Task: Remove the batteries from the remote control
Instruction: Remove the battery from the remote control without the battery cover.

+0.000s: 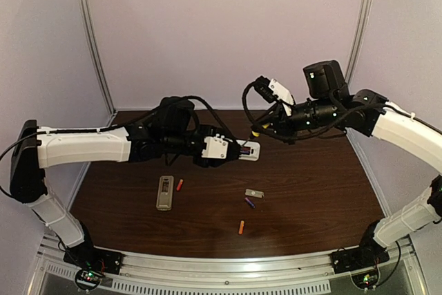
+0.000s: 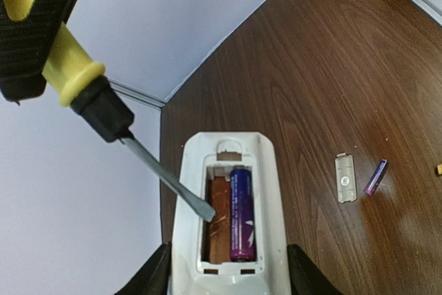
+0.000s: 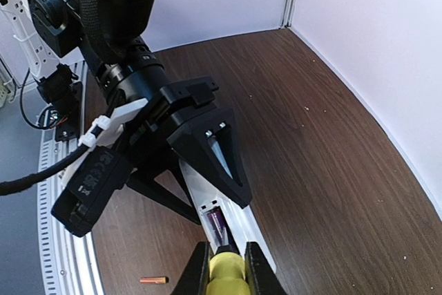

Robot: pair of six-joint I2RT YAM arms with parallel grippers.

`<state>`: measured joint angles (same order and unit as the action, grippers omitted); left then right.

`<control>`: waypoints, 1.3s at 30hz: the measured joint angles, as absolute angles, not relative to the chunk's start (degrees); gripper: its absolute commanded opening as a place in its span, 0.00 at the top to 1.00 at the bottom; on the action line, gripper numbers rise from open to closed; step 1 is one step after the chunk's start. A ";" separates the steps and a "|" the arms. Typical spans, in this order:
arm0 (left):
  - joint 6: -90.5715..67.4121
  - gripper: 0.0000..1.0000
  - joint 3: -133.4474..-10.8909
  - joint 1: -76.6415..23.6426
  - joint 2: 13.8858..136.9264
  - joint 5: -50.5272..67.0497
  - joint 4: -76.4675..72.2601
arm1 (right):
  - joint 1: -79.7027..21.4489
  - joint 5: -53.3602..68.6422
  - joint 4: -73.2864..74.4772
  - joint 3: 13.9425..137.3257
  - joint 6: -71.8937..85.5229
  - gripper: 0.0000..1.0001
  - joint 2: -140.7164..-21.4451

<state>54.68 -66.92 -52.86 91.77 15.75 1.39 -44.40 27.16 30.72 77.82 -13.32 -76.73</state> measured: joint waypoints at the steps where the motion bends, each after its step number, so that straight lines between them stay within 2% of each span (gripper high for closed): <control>1: 54.26 1.00 -67.22 -52.86 92.12 16.19 1.37 | -44.47 26.17 30.33 77.52 -13.63 1.00 -76.69; 21: 49.69 1.00 -68.16 -51.79 92.92 18.44 1.32 | -49.78 14.72 29.30 75.79 -22.37 1.00 -76.42; 39: 50.87 1.00 -68.16 -50.94 93.25 19.03 3.03 | -50.94 13.72 28.38 74.94 -21.89 1.00 -77.58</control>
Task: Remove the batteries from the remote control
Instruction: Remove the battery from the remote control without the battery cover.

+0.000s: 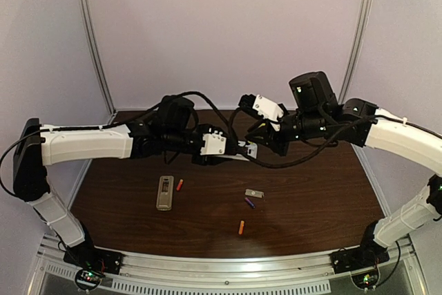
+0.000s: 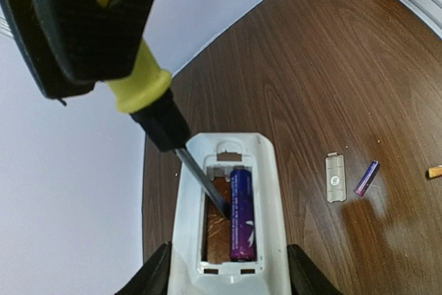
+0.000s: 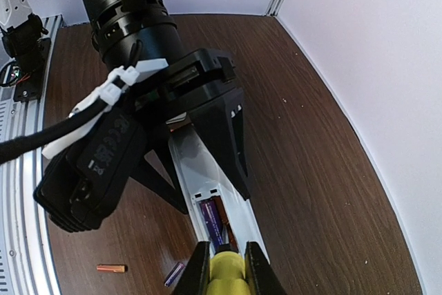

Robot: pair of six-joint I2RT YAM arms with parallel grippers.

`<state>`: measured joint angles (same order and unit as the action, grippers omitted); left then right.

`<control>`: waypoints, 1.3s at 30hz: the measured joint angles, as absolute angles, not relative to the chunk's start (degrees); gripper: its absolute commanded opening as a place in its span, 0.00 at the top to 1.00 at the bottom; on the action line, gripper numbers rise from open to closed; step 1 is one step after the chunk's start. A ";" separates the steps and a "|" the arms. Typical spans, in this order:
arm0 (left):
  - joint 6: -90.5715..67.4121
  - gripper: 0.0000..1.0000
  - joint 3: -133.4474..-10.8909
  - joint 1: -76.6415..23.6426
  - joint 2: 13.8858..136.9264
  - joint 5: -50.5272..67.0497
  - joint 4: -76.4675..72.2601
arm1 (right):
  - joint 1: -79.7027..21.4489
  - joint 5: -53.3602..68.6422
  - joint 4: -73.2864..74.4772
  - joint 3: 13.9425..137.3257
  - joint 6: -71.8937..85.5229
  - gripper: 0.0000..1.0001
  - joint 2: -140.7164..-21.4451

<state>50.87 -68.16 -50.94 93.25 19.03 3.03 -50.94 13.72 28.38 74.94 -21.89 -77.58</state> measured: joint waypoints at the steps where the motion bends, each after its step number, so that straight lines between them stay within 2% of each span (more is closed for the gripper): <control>1: 51.29 1.00 -68.16 -50.94 93.25 18.92 3.36 | -50.94 13.78 28.32 74.94 -21.67 1.00 -77.80; 23: 58.13 1.00 -67.05 -50.30 93.25 15.70 6.42 | -49.28 17.21 25.23 75.22 -18.98 1.00 -82.91; 39: 65.69 1.00 -66.81 -49.45 93.47 10.98 7.60 | -43.70 28.53 27.70 83.37 -19.03 1.00 -92.23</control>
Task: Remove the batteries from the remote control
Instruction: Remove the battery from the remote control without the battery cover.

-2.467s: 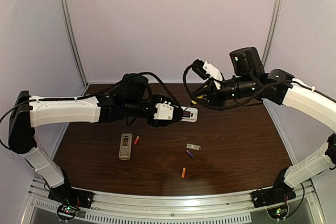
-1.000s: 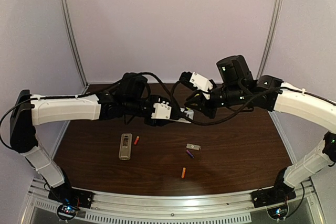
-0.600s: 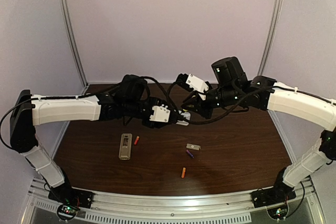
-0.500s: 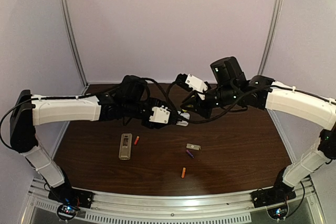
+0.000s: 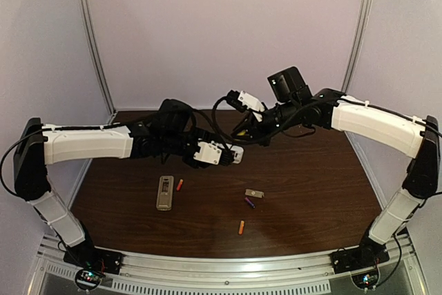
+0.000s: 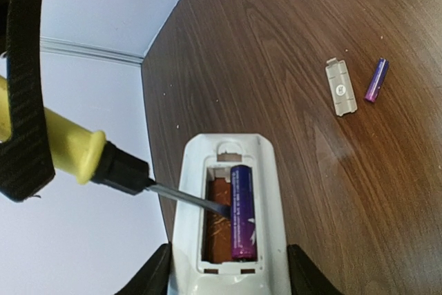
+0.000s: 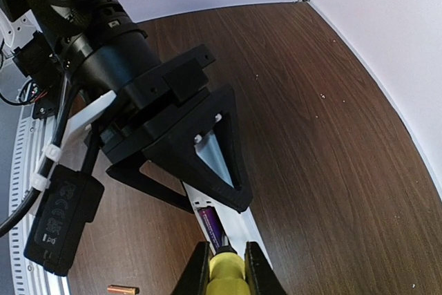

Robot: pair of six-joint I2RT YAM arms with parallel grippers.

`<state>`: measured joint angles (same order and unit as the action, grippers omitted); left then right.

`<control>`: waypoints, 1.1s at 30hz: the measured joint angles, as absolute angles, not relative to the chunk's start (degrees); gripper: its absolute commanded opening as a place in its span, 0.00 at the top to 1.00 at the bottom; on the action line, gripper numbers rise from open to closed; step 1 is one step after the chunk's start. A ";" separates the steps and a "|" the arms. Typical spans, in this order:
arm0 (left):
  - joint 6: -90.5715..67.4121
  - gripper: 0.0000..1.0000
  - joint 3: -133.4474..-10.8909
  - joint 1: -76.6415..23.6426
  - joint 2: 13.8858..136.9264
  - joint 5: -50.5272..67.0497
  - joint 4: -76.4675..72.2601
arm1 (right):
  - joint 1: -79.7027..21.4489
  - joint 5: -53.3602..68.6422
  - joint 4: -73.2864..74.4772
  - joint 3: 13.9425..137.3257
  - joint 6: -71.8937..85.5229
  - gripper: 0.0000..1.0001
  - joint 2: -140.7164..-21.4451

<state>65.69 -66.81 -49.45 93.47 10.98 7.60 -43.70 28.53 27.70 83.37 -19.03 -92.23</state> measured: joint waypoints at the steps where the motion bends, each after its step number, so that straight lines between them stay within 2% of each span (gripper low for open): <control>1: 65.80 1.00 -66.81 -49.36 93.60 10.59 7.60 | -43.53 28.84 27.97 83.96 -19.16 1.00 -92.84; 19: 66.08 1.00 -65.21 -48.14 96.57 8.03 6.76 | -41.54 33.52 28.53 88.36 -21.08 1.00 -101.49; 33: 67.88 1.00 -65.14 -46.76 98.72 4.03 5.91 | -39.81 37.54 31.38 98.19 -21.15 1.00 -111.61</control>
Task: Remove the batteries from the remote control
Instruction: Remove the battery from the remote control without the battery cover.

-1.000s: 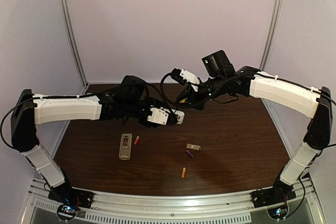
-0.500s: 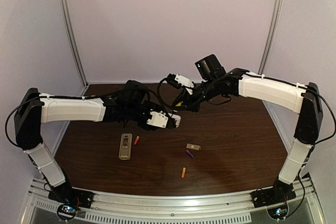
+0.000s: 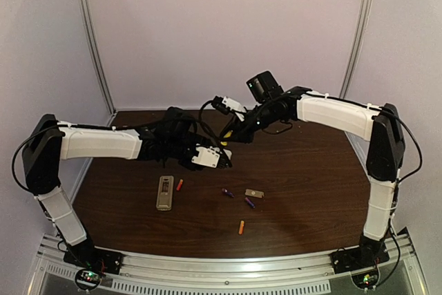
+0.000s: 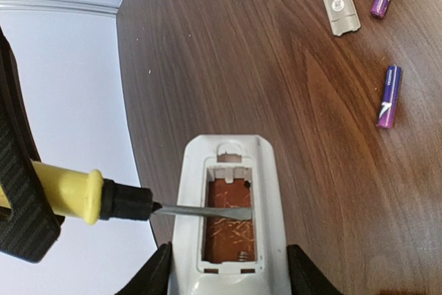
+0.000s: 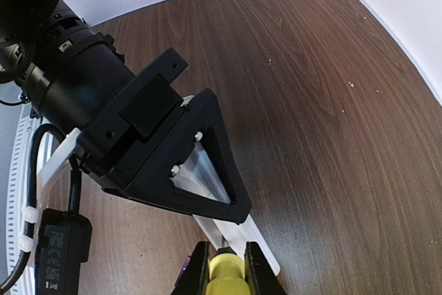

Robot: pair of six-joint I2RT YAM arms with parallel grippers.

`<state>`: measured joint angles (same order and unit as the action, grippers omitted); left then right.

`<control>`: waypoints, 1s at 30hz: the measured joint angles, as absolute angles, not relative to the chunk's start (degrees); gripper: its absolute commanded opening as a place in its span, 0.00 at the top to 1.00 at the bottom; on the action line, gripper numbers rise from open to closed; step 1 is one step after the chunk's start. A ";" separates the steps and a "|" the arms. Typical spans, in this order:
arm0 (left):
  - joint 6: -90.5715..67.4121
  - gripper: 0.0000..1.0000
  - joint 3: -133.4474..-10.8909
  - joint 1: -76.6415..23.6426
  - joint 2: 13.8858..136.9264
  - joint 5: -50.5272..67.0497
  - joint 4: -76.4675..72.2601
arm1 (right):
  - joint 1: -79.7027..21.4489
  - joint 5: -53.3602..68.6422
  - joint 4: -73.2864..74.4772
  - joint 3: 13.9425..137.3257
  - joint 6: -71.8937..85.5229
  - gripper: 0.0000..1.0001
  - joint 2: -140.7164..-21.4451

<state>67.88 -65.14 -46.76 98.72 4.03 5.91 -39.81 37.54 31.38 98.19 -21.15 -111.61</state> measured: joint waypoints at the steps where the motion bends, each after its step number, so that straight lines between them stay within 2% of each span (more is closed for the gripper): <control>1: 67.88 1.00 -65.17 -46.54 98.74 3.99 5.91 | -39.77 37.56 31.40 98.65 -21.15 1.00 -111.96; 16: 66.04 1.00 -65.04 -45.63 98.72 4.23 4.97 | -39.70 37.54 31.22 99.90 -20.53 1.00 -112.60; 30: 62.72 1.00 -62.54 -45.98 95.09 6.50 -0.23 | -39.53 36.05 30.35 94.94 -19.20 1.00 -104.95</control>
